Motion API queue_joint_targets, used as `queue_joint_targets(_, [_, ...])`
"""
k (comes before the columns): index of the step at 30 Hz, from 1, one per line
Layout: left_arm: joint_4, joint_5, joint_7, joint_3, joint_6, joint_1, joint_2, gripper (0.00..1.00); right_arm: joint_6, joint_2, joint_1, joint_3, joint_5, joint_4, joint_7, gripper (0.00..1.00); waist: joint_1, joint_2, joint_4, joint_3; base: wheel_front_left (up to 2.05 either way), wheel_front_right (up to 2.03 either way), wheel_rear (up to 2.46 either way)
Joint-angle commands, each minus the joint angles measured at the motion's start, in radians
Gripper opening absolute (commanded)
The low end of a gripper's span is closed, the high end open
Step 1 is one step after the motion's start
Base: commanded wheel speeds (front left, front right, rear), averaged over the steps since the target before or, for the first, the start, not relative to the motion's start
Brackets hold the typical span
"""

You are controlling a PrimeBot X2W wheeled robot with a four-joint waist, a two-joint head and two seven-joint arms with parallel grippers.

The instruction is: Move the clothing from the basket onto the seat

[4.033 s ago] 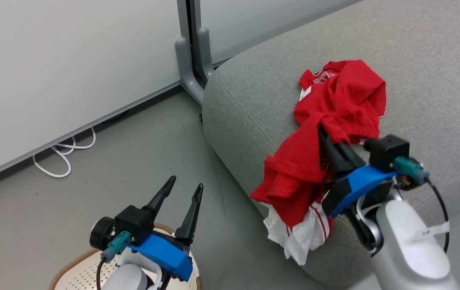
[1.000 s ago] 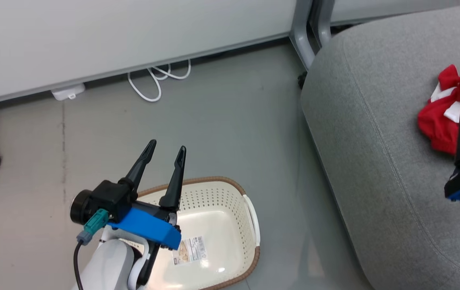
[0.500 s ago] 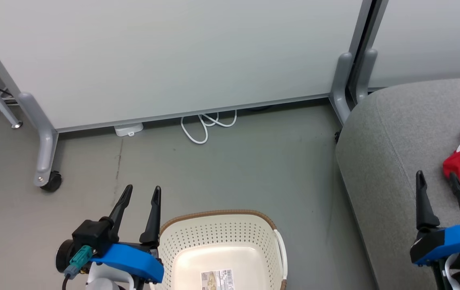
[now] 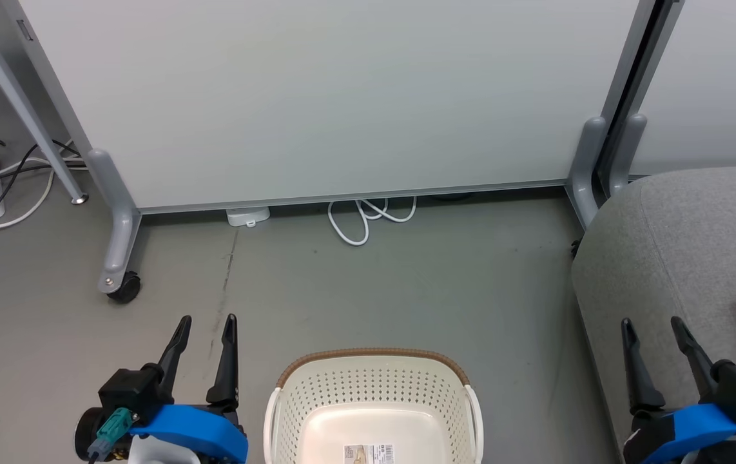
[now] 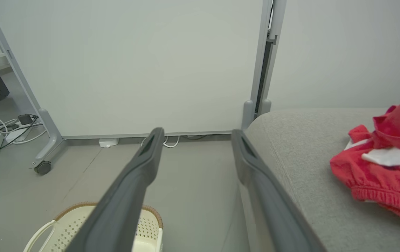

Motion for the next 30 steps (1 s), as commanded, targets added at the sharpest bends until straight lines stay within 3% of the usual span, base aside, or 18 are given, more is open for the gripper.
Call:
queue_joint_targets(1, [0.001, 0.0, -0.003, 0.005, -0.001, 0.009, 0.003, 1.0, 0.0, 0.001, 0.015, 0.002, 0.002, -0.006, 0.002, 1.0, 0.0001, -0.0001, 0.003, 0.0, 0.0, 0.0, 0.0])
queue_joint_targets(28, [-0.004, -0.013, -0.003, -0.01, -0.001, 0.001, -0.002, 1.0, 0.0, 0.002, 0.019, 0.021, 0.033, -0.009, -0.002, 1.0, 0.0001, -0.0001, 0.007, 0.024, 0.0, 0.0, 0.0])
queue_joint_targets(29, [-0.001, -0.012, 0.0, -0.009, 0.0, 0.009, -0.001, 0.0, 0.0, 0.001, 0.01, 0.02, 0.032, -0.005, -0.003, 0.0, 0.0001, -0.0001, 0.006, 0.024, 0.0, 0.0, 0.0])
queue_joint_targets(30, [0.004, -0.011, 0.0, -0.01, 0.0, 0.011, -0.003, 0.0, 0.0, 0.001, 0.01, 0.021, 0.032, 0.001, -0.003, 0.0, 0.0003, -0.0001, 0.006, 0.026, 0.0, 0.0, 0.0])
